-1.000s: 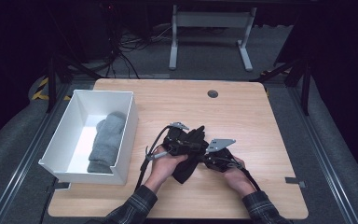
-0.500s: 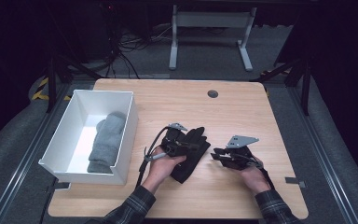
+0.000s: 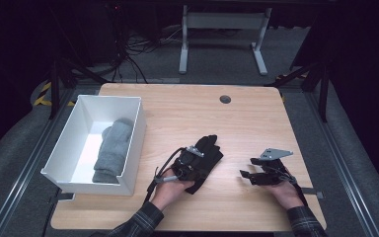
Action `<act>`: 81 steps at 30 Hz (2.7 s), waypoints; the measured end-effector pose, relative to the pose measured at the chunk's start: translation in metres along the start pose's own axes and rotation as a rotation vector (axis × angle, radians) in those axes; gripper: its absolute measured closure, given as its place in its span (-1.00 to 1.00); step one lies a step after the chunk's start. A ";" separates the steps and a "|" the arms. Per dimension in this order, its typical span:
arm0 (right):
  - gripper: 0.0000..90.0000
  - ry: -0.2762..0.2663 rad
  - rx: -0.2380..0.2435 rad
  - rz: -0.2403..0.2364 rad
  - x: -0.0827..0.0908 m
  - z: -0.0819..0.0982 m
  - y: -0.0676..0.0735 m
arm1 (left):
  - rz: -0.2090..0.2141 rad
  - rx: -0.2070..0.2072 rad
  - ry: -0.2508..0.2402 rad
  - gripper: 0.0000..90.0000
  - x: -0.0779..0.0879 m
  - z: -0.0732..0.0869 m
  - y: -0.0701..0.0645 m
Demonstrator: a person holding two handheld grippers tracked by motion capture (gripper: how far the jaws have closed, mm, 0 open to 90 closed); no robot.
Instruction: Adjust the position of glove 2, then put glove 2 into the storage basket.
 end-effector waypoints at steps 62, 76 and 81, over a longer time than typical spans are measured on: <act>-0.64 -0.019 0.007 0.053 0.004 0.014 -0.013 | -0.093 -0.181 0.095 -0.79 0.011 0.007 0.063; -0.64 -0.019 0.008 0.050 0.004 0.015 -0.013 | 0.005 -0.190 0.087 -0.13 0.011 0.010 0.055; -0.64 -0.020 0.009 0.050 0.004 0.015 -0.013 | 0.093 -0.164 0.085 0.32 0.013 0.010 0.048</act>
Point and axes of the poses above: each handheld gripper's, and its own axes: x roughly backward along the jaws, z roughly out of its underside, y roughly to its left, the point moved 9 cm from there along -x, roughly forward along the jaws, and after that the axes turned 12 degrees about -x, right-handed, at the moved point
